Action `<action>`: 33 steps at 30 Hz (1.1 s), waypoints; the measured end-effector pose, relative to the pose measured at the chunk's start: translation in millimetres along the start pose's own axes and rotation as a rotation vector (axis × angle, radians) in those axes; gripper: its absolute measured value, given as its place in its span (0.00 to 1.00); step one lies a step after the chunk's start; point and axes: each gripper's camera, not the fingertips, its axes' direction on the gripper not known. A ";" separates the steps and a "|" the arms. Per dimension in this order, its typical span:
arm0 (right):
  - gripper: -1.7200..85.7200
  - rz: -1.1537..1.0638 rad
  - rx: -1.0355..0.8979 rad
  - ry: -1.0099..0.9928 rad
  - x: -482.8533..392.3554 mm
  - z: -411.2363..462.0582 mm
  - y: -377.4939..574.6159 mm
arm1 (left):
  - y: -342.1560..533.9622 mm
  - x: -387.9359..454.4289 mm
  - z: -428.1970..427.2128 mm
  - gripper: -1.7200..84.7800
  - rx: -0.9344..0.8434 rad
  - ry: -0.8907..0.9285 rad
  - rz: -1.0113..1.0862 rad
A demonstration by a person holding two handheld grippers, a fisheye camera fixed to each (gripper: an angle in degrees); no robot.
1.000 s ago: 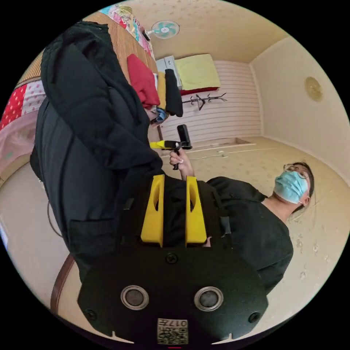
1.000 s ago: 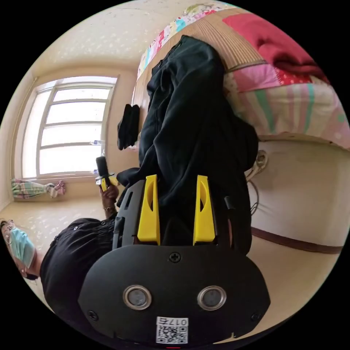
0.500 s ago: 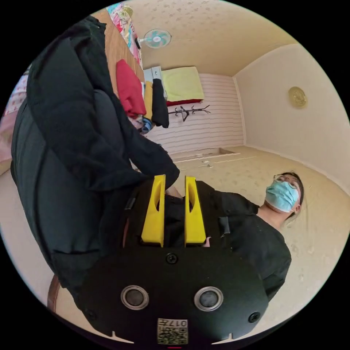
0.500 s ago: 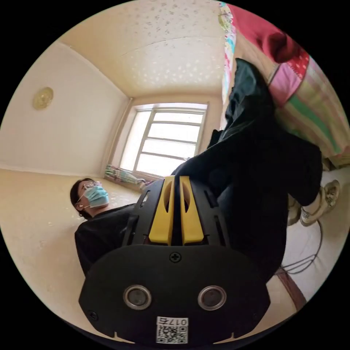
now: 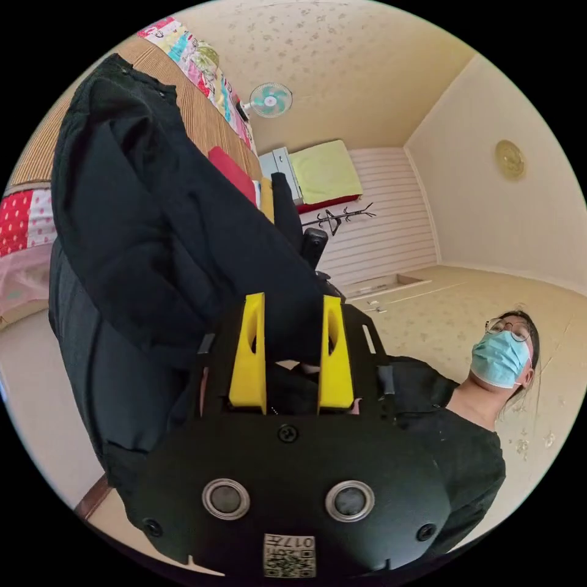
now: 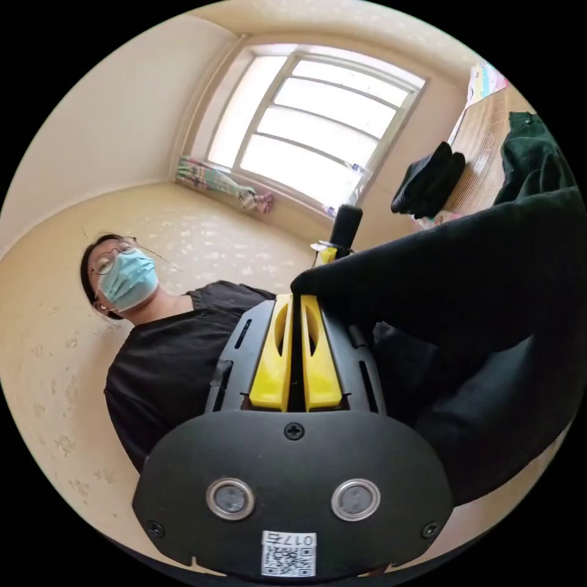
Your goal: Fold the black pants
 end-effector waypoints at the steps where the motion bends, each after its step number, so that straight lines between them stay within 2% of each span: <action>1: 0.05 0.040 -0.060 0.008 18.6 29.6 -9.8 | -1.9 -2.7 0.4 0.18 -0.002 -0.010 -0.004; 3: 0.05 0.093 -0.069 -0.005 46.6 61.4 -13.2 | -5.1 -21.8 18.5 0.19 -0.079 -0.035 -0.053; 5: 0.05 0.129 0.012 -0.056 71.1 73.5 -4.8 | 2.4 -37.1 34.3 0.18 -0.110 -0.035 -0.085; 8: 0.05 0.184 0.105 -0.190 104.2 75.5 20.4 | 22.2 -47.2 47.2 0.12 -0.103 -0.054 -0.079; 11: 0.06 0.216 0.098 -0.168 114.3 58.9 40.3 | 33.8 -49.0 52.1 0.08 -0.095 -0.066 -0.066; 14: 0.08 0.261 0.144 0.010 114.2 6.8 45.0 | 36.4 -52.3 48.8 0.07 -0.076 -0.035 -0.078; 17: 0.14 0.348 0.292 0.277 127.7 -72.6 24.3 | 34.4 -52.7 45.1 0.07 -0.074 -0.013 -0.078; 19: 0.18 0.469 0.429 0.561 159.2 -132.8 -6.4 | 32.7 -53.9 43.5 0.07 -0.077 0.001 -0.078; 21: 0.19 0.557 0.529 0.710 201.2 -167.9 -29.5 | 31.8 -58.9 41.2 0.07 -0.078 0.029 -0.097; 25: 0.19 0.715 0.694 0.719 318.6 -208.7 -65.8 | 34.6 -60.3 31.0 0.07 -0.059 0.043 -0.105; 27: 0.16 0.757 0.700 0.784 344.8 -208.6 -84.5 | 36.8 -60.9 21.1 0.07 -0.036 0.063 -0.120; 29: 0.12 0.738 0.656 0.960 344.0 -195.8 -116.7 | 37.9 -59.1 13.2 0.07 -0.017 0.077 -0.128; 31: 0.08 0.651 0.529 1.323 317.2 -151.4 -189.9 | 38.1 -54.4 6.6 0.07 -0.009 0.086 -0.120; 33: 0.07 0.471 0.429 1.547 288.8 -98.3 -253.9 | 34.1 -45.4 2.2 0.07 -0.036 0.122 -0.096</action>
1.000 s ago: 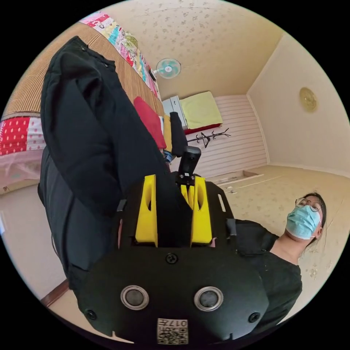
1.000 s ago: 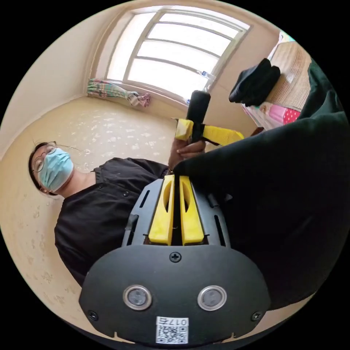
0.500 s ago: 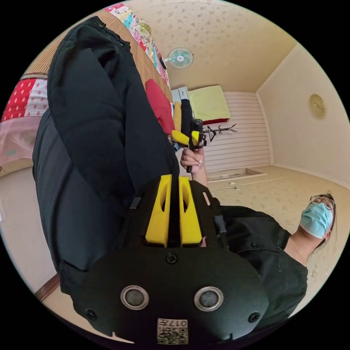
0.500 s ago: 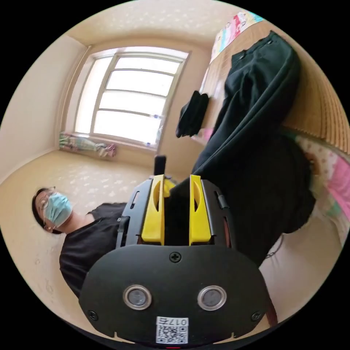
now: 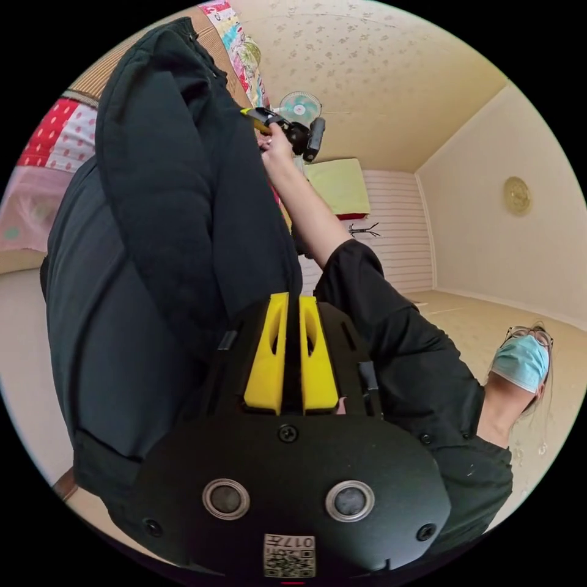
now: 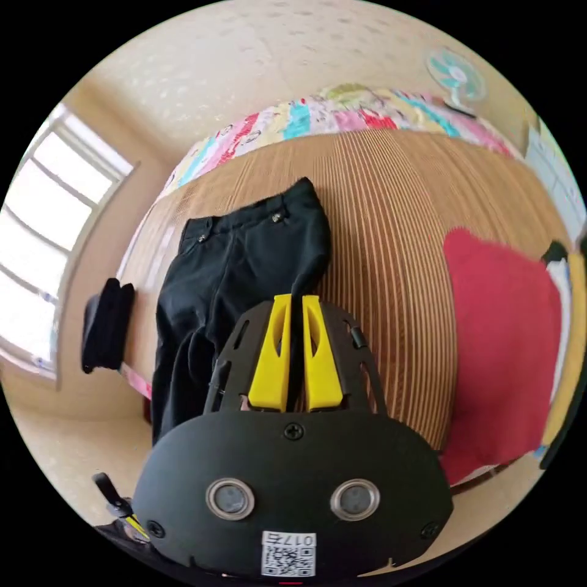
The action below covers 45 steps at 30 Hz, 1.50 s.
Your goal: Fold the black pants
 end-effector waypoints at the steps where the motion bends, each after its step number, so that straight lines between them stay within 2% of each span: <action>1: 0.06 -0.113 0.084 0.050 -52.3 -21.8 -11.9 | -0.5 2.7 -2.1 0.07 0.004 0.010 0.003; 3: 0.06 -0.246 0.185 0.050 -123.2 -48.9 -26.0 | -3.7 14.1 -13.1 0.07 0.026 0.062 0.018; 5: 0.07 -0.335 0.196 -0.099 -173.6 -57.5 -39.2 | -5.3 18.3 -22.6 0.07 0.032 0.089 0.007; 7: 0.08 -0.398 0.050 -0.390 -210.7 -32.5 -53.3 | -3.2 18.5 -31.1 0.07 0.028 0.060 -0.027; 9: 0.09 -0.415 -0.055 -0.521 -220.0 -2.6 -47.6 | 4.4 12.2 -39.8 0.07 0.012 0.012 -0.082; 14: 0.12 -0.325 -0.190 -0.616 -174.5 45.0 16.3 | 16.3 -3.0 -68.6 0.09 0.009 0.121 -0.114; 19: 0.13 -0.123 -0.144 -0.755 -58.8 20.3 135.4 | 15.1 4.7 -92.4 0.10 0.011 0.144 -0.107; 22: 0.17 0.030 -0.162 -0.802 -7.5 -0.2 213.8 | 23.3 14.6 -119.7 0.11 0.169 0.129 -0.097; 24: 0.18 0.078 -0.130 -0.858 6.6 -15.9 262.8 | 36.1 21.1 -143.3 0.13 0.349 0.087 -0.092; 25: 0.18 0.068 -0.124 -0.884 7.4 -24.4 289.4 | 36.0 22.0 -145.5 0.13 0.365 0.073 -0.094; 29: 0.16 -0.035 -0.238 -0.903 -13.6 -33.3 333.0 | 8.3 27.4 -129.6 0.19 0.316 0.040 -0.106; 31: 0.12 -0.113 -0.260 -0.919 -23.3 -41.6 338.9 | -12.3 28.3 -112.2 0.20 0.247 0.018 -0.111; 33: 0.08 -0.125 -0.231 -0.984 -14.7 -54.5 330.8 | -36.9 36.4 -97.2 0.19 0.201 0.079 -0.084; 35: 0.06 -0.099 -0.155 -1.057 5.9 -76.7 319.1 | -53.4 55.2 -93.3 0.13 0.178 0.145 0.012; 37: 0.06 -0.131 -0.024 -1.051 31.9 -116.4 311.2 | -67.2 69.4 -88.2 0.08 0.125 0.216 0.078; 39: 0.05 -0.169 0.007 -0.994 42.6 -131.6 313.5 | -71.2 75.1 -84.5 0.07 0.078 0.152 0.069; 41: 0.05 -0.168 -0.083 -0.913 45.0 -120.9 318.9 | -64.9 61.9 -82.6 0.07 0.048 0.005 -0.041; 42: 0.05 -0.159 -0.188 -0.839 41.9 -103.6 326.1 | -57.7 48.6 -81.8 0.07 0.034 -0.055 -0.111; 43: 0.05 -0.169 -0.289 -0.765 35.1 -85.1 336.5 | -53.5 42.5 -81.7 0.07 0.035 -0.062 -0.131; 45: 0.06 -0.181 -0.320 -0.703 29.2 -72.5 353.6 | -36.0 21.3 -82.9 0.08 0.073 0.024 -0.172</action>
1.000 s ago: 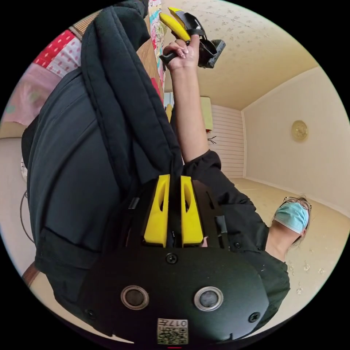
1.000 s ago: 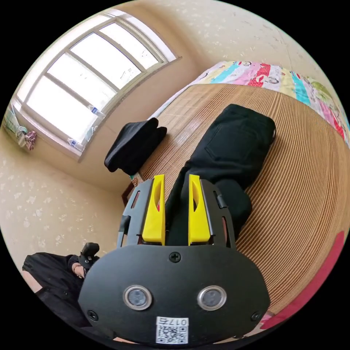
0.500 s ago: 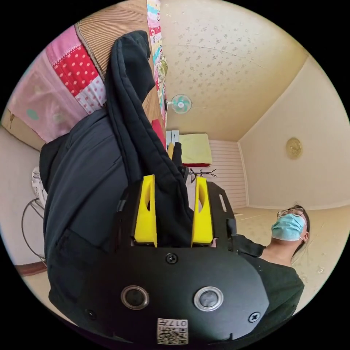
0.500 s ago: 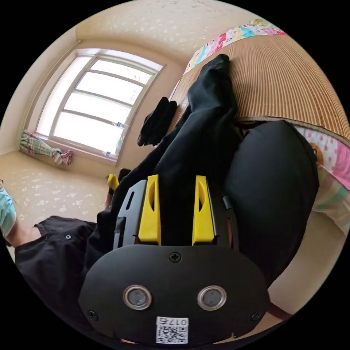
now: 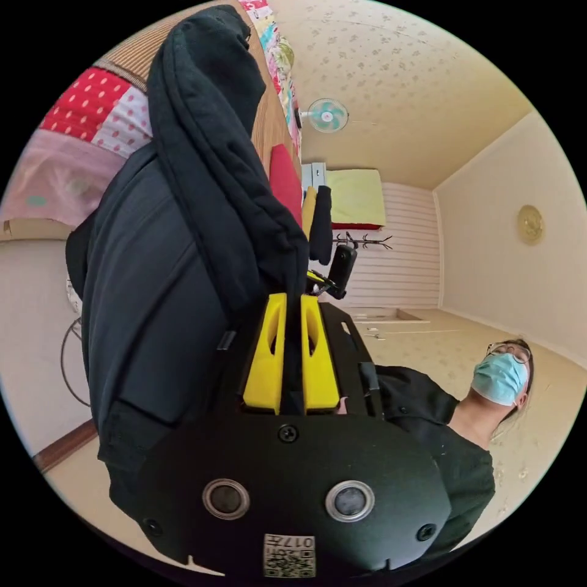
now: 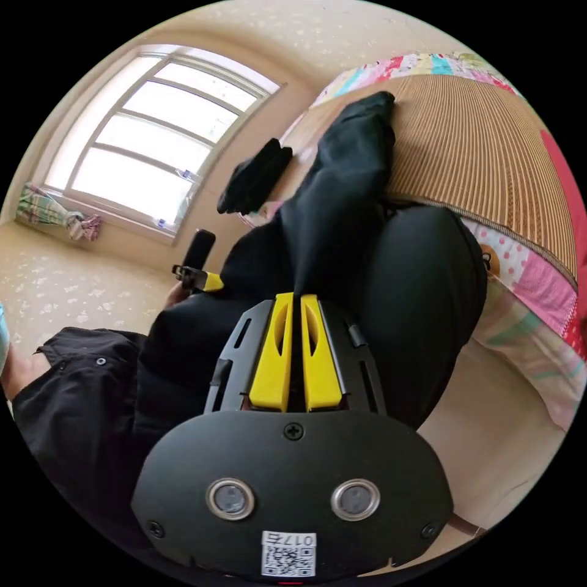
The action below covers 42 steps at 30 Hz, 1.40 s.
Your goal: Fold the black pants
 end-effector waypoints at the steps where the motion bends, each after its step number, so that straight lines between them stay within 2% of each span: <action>1: 0.06 0.001 0.042 -0.004 1.3 -1.4 8.5 | 3.3 -5.1 -1.4 0.08 0.014 0.043 -0.008; 3: 0.06 0.023 0.079 -0.064 10.6 -11.9 13.4 | 13.4 -14.2 -11.8 0.08 0.093 0.160 -0.001; 7: 0.09 0.034 0.174 -0.216 39.7 -49.6 6.3 | 8.4 -4.0 -31.9 0.12 0.189 0.060 0.011; 10: 0.14 0.038 0.189 -0.171 57.3 -66.0 -20.5 | -19.9 5.9 -44.8 0.25 0.261 0.009 0.072; 12: 0.16 0.037 0.218 -0.101 68.5 -70.4 -40.6 | -44.9 0.7 -53.3 0.28 0.345 0.000 0.067; 15: 0.18 0.059 0.184 -0.116 93.9 -60.2 -82.4 | -80.2 -4.6 -48.7 0.31 0.359 -0.070 0.042; 17: 0.18 0.057 0.162 -0.128 102.4 -50.3 -105.6 | -98.3 -8.5 -36.5 0.31 0.343 -0.082 0.025; 21: 0.16 0.108 0.068 0.031 88.3 -23.8 -143.2 | -105.0 -3.6 -16.7 0.27 0.367 -0.154 -0.008; 26: 0.14 0.116 0.168 0.063 49.6 -33.2 -111.6 | -53.8 20.7 -14.3 0.26 0.452 -0.169 0.047; 28: 0.13 0.091 0.221 0.001 33.8 -40.7 -81.4 | -33.8 37.1 -3.3 0.24 0.424 -0.143 0.112; 30: 0.13 0.048 0.259 -0.027 17.3 -46.3 -59.2 | -14.4 55.9 27.1 0.21 0.314 -0.116 0.180; 32: 0.12 -0.065 0.314 0.021 -15.0 -50.8 -36.9 | -3.9 59.9 54.7 0.21 0.203 -0.128 0.187; 35: 0.11 -0.170 0.226 0.108 -55.7 -30.7 -28.1 | 6.4 52.3 100.4 0.18 -0.031 -0.110 0.171; 36: 0.12 -0.188 0.179 0.093 -63.4 -20.8 -29.8 | 12.0 51.4 110.0 0.11 -0.087 -0.058 0.191; 39: 0.11 -0.242 0.212 0.020 -74.3 -13.7 -28.2 | 29.1 52.4 101.9 0.07 -0.106 0.047 0.205; 42: 0.11 -0.306 0.213 -0.046 -82.0 2.0 -34.9 | 26.4 56.3 83.9 0.07 -0.189 -0.026 0.221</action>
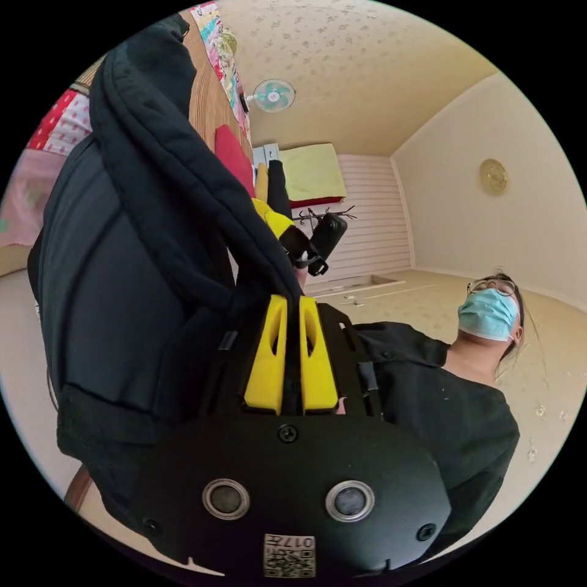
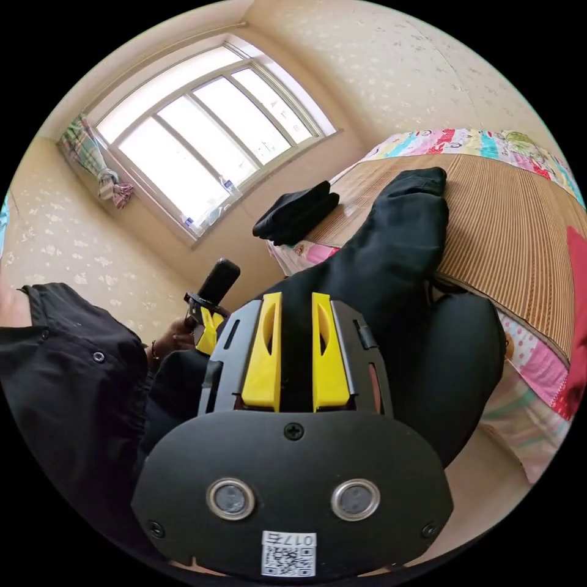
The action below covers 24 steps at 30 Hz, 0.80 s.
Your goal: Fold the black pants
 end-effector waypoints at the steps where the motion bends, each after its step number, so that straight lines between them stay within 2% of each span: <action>1: 0.11 -0.009 -0.092 -0.027 2.3 22.4 -5.9 | -2.6 -2.6 -3.3 0.07 -0.030 -0.026 -0.018; 2: 0.11 -0.012 -0.164 -0.025 4.3 37.6 -8.6 | -5.0 -9.6 -13.3 0.08 -0.049 -0.087 -0.067; 3: 0.11 -0.007 -0.336 0.032 10.3 72.0 -11.4 | -2.8 -16.3 -27.3 0.10 -0.006 -0.142 -0.111; 4: 0.11 -0.013 -0.356 0.066 12.6 82.8 -13.0 | -0.8 -19.2 -34.5 0.11 0.027 -0.152 -0.121; 8: 0.10 0.056 -0.288 -0.028 29.6 70.0 -24.1 | 4.9 -48.0 -55.7 0.12 0.216 -0.053 -0.121; 12: 0.12 0.138 -0.089 -0.045 61.0 23.1 -32.6 | 17.1 -54.9 -81.6 0.16 0.455 -0.074 -0.094; 14: 0.14 0.202 -0.077 -0.018 81.3 9.9 -41.9 | 16.2 -64.7 -91.7 0.17 0.488 -0.142 -0.136; 17: 0.17 0.279 -0.139 -0.002 107.0 12.9 -57.0 | 0.2 -90.3 -87.8 0.23 0.463 -0.118 -0.181; 20: 0.18 0.282 -0.160 0.053 109.4 27.3 -63.6 | -18.4 -107.2 -68.9 0.23 0.422 -0.124 -0.185; 22: 0.20 0.323 -0.104 0.140 110.5 30.3 -64.4 | -23.2 -109.2 -61.1 0.23 0.430 -0.124 -0.177; 24: 0.23 0.327 -0.058 0.119 115.5 32.0 -66.8 | -21.9 -101.5 -57.9 0.23 0.465 -0.154 -0.142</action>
